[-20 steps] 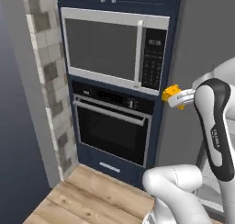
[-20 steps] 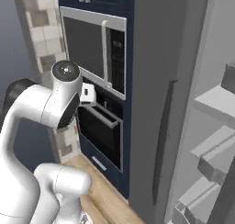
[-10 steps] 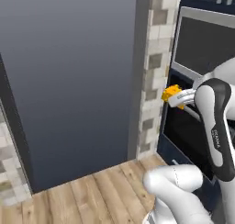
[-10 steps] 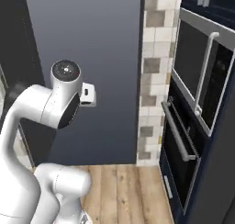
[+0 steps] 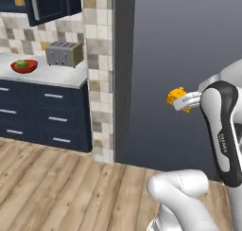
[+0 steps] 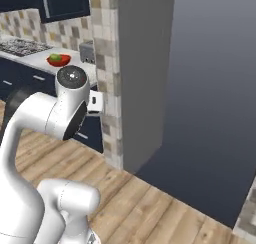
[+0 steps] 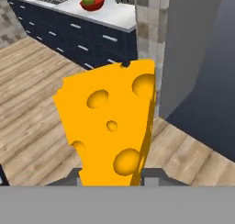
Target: Pick the cheese from the fridge and the cheese grater from the cabinet and place them next to the salad bowl.
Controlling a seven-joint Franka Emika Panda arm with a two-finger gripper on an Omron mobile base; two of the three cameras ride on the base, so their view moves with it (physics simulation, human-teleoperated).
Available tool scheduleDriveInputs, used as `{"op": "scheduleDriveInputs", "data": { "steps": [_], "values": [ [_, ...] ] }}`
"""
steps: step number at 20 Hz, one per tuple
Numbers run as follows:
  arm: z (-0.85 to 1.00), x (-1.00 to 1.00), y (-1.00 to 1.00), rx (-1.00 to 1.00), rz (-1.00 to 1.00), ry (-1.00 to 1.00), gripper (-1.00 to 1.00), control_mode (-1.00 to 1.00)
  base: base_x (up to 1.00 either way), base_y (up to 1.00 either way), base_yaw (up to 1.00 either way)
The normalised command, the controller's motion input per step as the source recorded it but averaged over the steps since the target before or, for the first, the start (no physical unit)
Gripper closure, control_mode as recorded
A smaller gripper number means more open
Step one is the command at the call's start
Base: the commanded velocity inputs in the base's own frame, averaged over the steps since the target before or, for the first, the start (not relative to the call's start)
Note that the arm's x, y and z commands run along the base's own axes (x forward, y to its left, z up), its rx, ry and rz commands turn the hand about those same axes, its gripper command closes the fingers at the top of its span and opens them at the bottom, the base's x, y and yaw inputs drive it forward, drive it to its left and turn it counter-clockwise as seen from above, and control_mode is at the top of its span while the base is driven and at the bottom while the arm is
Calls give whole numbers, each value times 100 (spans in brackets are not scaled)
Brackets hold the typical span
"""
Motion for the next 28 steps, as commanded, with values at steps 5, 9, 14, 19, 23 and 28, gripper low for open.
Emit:
{"op": "scheduleDriveInputs", "data": {
  "steps": [5, 9, 14, 19, 23, 28],
  "values": [
    [0, 0, 0, 0, 0, 0, 100, 100, 27, 10, 67],
    [0, 0, 0, 0, 0, 0, 100, 100, 66, 44, 9],
    [0, 0, 0, 0, 0, 0, 100, 100, 68, 49, 9],
    [0, 0, 0, 0, 0, 0, 100, 100, 74, 52, 2],
    [0, 0, 0, 0, 0, 0, 100, 100, 82, 47, 0],
    [0, 0, 0, 0, 0, 0, 100, 100, 88, -1, 11]
  ]
}}
